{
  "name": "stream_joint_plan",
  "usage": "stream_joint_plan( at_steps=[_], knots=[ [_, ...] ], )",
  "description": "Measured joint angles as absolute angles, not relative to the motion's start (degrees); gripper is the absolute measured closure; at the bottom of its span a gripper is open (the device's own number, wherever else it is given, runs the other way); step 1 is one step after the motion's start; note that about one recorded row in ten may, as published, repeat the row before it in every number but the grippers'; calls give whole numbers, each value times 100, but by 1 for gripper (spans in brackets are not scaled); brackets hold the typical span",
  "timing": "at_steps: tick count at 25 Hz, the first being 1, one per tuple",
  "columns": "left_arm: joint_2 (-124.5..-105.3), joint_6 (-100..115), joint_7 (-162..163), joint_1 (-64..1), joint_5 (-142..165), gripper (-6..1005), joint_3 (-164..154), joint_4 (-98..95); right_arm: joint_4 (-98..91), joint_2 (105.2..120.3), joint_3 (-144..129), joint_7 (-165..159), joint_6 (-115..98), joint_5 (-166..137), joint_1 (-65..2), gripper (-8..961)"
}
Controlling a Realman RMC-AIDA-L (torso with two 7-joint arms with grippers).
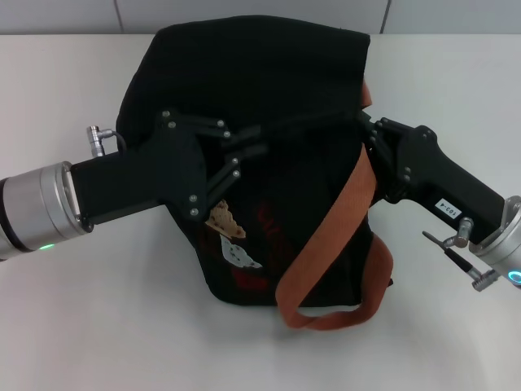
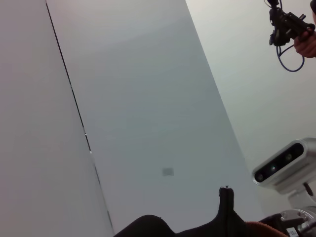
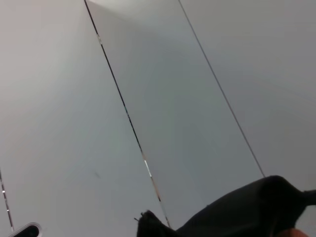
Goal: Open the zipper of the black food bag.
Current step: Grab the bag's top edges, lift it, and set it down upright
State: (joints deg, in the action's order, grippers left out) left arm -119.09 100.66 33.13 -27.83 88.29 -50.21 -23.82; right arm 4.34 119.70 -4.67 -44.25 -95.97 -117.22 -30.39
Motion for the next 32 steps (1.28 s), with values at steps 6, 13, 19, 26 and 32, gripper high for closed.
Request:
stream_joint_plan(
  at_steps=[6, 13, 19, 26, 32],
  knots=[
    [-11892, 10061, 3312, -2678, 8516, 911, -5018, -2382, 410, 11970, -456, -4426, -9595, -11714, -2904, 948],
    [-11874, 10080, 3254, -2598, 8384, 910, -5003, -2382, 337, 11961, -456, -4426, -9553, -11707, -2761, 930],
    [-11875, 10090, 3252, -2610, 8428, 910, -5078, -2382, 386, 11955, -191, -4472, -9573, -11686, -2681, 916],
    [-11896, 10063, 3243, -2657, 8449, 910, -5229, -2336, 444, 11952, -90, -4797, -9671, -11700, -2877, 898],
    [-11908, 9915, 3234, -2676, 8450, 910, -5360, -2305, 319, 11932, -162, -4855, -9856, -11747, -3042, 754]
  ],
)
